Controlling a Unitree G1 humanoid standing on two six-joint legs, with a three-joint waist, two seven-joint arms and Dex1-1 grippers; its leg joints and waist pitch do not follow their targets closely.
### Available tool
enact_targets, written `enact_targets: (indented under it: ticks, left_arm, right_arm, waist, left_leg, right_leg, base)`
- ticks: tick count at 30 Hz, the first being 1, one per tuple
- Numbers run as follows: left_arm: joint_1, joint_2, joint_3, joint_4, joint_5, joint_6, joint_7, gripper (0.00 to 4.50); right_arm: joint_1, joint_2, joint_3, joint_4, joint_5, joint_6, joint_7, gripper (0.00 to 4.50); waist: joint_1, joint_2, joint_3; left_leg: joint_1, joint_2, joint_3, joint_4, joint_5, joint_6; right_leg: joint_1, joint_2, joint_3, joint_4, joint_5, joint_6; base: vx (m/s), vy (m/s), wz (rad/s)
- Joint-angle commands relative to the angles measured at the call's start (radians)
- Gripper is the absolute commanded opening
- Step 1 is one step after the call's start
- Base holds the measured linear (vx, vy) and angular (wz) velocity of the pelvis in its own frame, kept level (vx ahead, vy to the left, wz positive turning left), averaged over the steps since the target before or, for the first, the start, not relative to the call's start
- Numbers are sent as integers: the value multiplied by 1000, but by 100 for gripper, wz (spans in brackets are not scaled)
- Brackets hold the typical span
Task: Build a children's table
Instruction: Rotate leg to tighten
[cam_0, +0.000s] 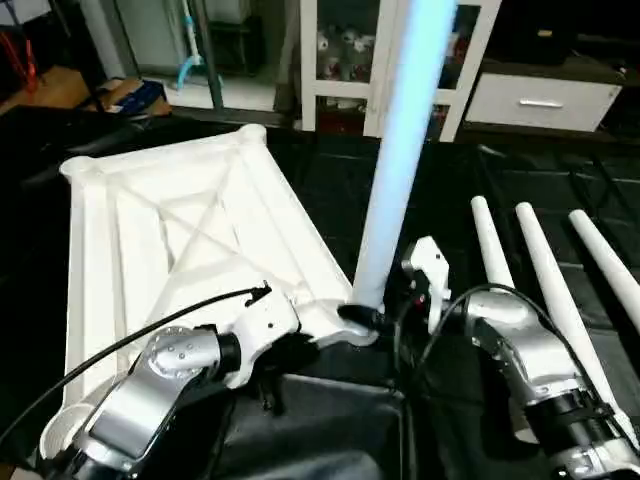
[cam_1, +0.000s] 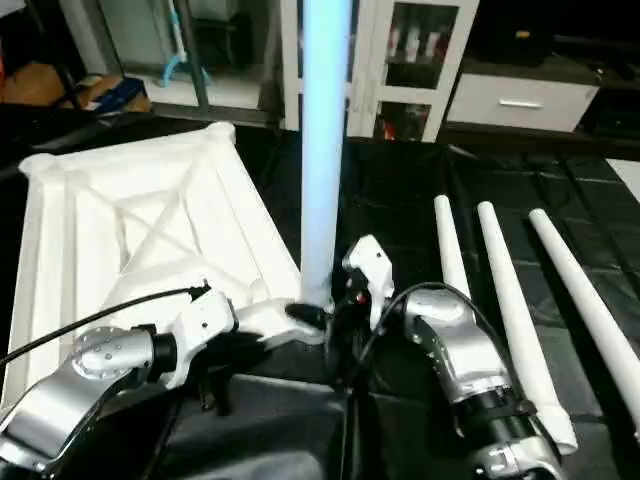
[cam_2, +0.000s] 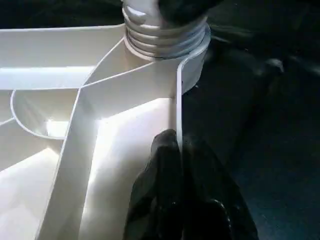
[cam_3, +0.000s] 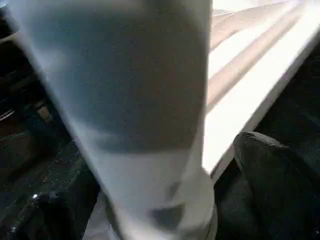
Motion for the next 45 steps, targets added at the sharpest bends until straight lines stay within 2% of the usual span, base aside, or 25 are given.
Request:
enact_targets:
  ticks: [1,3,5,7,8,13,14,19,20,25,28,31,32,34,35,37,38,39,40,41,44,45]
  left_arm:
    - [16,15,-17,-4,-8,3,-17,0]
    - [15,17,-13,-2,-10,-1,-21,0]
    - [12,17,-12,1,-10,-1,-21,0]
    - [8,15,-12,5,-8,-1,-21,0]
    - [2,13,-12,7,-5,-2,-21,0]
    - [-5,12,-13,15,-6,-6,-21,0]
    - [-5,13,-15,15,-6,-7,-21,0]
    - [-6,14,-16,17,-6,-8,-21,0]
    - [-9,14,-15,17,-7,-8,-22,0]
    - [-13,8,-17,23,-1,-1,-14,0]
    - [-24,-12,-20,36,6,19,7,0]
    - [-60,-61,-29,83,38,62,71,0]
    - [-61,-62,-29,84,39,62,72,0]
    - [-92,-102,-30,127,62,77,125,0]
    - [-131,-150,-29,179,86,98,189,0]
    - [-193,-226,-17,263,113,126,288,0]
    - [-205,-240,-14,279,116,131,306,0]
    - [-223,-260,-14,306,120,130,329,0]
    - [-227,-264,-14,311,121,130,333,0]
    - [-243,-282,-14,334,126,129,350,0]
    - [-248,-287,-13,341,128,128,348,0]
    - [-243,-281,-12,334,128,127,342,0]
  right_arm:
    - [5,-27,1,-17,25,6,46,424]
    - [8,-41,10,-20,34,16,83,424]
    - [10,-46,16,-21,36,20,99,424]
    - [17,-48,24,-22,30,16,109,407]
    - [18,-41,26,-15,23,7,102,386]
    - [12,-39,29,0,16,0,109,356]
    - [10,-40,30,4,16,-1,113,332]
    - [3,-38,27,13,13,-8,110,312]
    - [-1,-33,23,18,15,-7,105,286]
    - [-5,-13,19,41,2,-20,60,267]
    - [-12,18,11,86,-33,-37,-34,265]
    - [-25,78,1,162,-94,-61,-211,265]
    - [-25,79,1,163,-95,-62,-214,264]
    - [-32,120,-7,196,-124,-56,-328,264]
    - [-41,168,-16,228,-157,-46,-464,264]
    - [-52,243,-23,253,-185,-29,-616,264]
    - [-54,258,-24,258,-189,-29,-639,264]
    - [-56,290,-15,257,-192,-38,-656,264]
    - [-56,296,-13,256,-193,-40,-658,264]
    - [-59,329,-8,260,-196,-54,-680,264]
    - [-63,349,-8,265,-183,-71,-671,264]
    - [-65,351,-10,260,-170,-81,-651,264]
  waist:
    - [2,-4,-53]
    - [2,-3,-55]
    - [2,-6,-57]
    - [3,-5,-58]
    - [3,-4,-58]
    - [3,-5,-58]
    - [4,-5,-59]
    - [5,-6,-59]
    - [6,-5,-59]
    - [7,-5,-58]
    - [4,-5,-52]
    - [-6,-6,-48]
    - [-10,-7,-48]
    - [-11,-7,-47]
    - [-17,-8,-45]
    - [-20,-5,-43]
    - [-22,-5,-44]
    - [-22,-5,-44]
    - [-24,-6,-45]
    - [-26,-2,-45]
    - [-31,0,-47]
    - [-32,1,-47]
  left_leg:
    - [-4,59,-18,-85,-131,74]
    - [-4,59,-19,-83,-115,80]
    - [-6,58,-18,-80,-89,89]
    - [-6,57,-18,-78,-72,97]
    - [-5,58,-18,-78,-75,97]
    - [-4,58,-18,-79,-90,89]
    - [-5,57,-18,-78,-85,89]
    - [-5,57,-18,-76,-74,95]
    - [-4,57,-18,-77,-73,96]
    - [-5,57,-18,-77,-88,89]
    - [-4,56,-18,-80,-140,63]
    - [-5,54,-22,-83,-197,33]
    - [-1,51,-23,-84,-227,18]
    - [-4,52,-25,-85,-243,13]
    - [0,47,-25,-84,-267,3]
    - [3,45,-28,-85,-281,-9]
    - [9,41,-33,-83,-315,-21]
    - [9,41,-33,-83,-315,-21]
    - [4,41,-34,-85,-321,-14]
    - [3,44,-37,-89,-334,-6]
    - [-3,46,-41,-94,-347,-2]
    - [-2,47,-41,-94,-354,-1]
  right_leg:
    - [52,-62,60,-62,-212,-238]
    - [52,-62,61,-61,-194,-240]
    - [55,-63,61,-58,-167,-247]
    - [54,-62,60,-55,-149,-253]
    - [53,-62,59,-56,-153,-255]
    - [53,-61,60,-57,-171,-251]
    - [54,-62,60,-56,-164,-252]
    - [54,-61,59,-55,-156,-255]
    - [54,-61,59,-54,-154,-255]
    - [53,-62,60,-56,-179,-251]
    - [49,-61,60,-65,-257,-233]
    - [47,-63,59,-76,-355,-200]
    - [43,-62,58,-82,-411,-175]
    - [44,-64,57,-86,-443,-161]
    - [36,-61,55,-94,-494,-136]
    - [33,-61,52,-100,-536,-117]
    - [30,-63,44,-111,-598,-82]
    - [30,-63,44,-111,-598,-82]
    - [31,-65,44,-115,-600,-71]
    - [30,-65,41,-117,-587,-67]
    - [35,-66,39,-114,-568,-70]
    - [33,-66,40,-115,-566,-72]
  base:
    - [0,0,0]
    - [0,0,0]
    - [0,0,0]
    - [0,0,0]
    - [0,0,0]
    - [0,0,0]
    - [0,0,0]
    - [0,0,0]
    - [0,0,0]
    - [0,0,0]
    - [0,0,0]
    - [0,0,0]
    - [0,0,0]
    - [0,0,0]
    - [0,0,0]
    - [-26,-2,0]
    - [-53,1,0]
    - [-53,1,0]
    - [0,0,0]
    - [0,0,0]
    - [0,0,0]
    - [0,0,0]
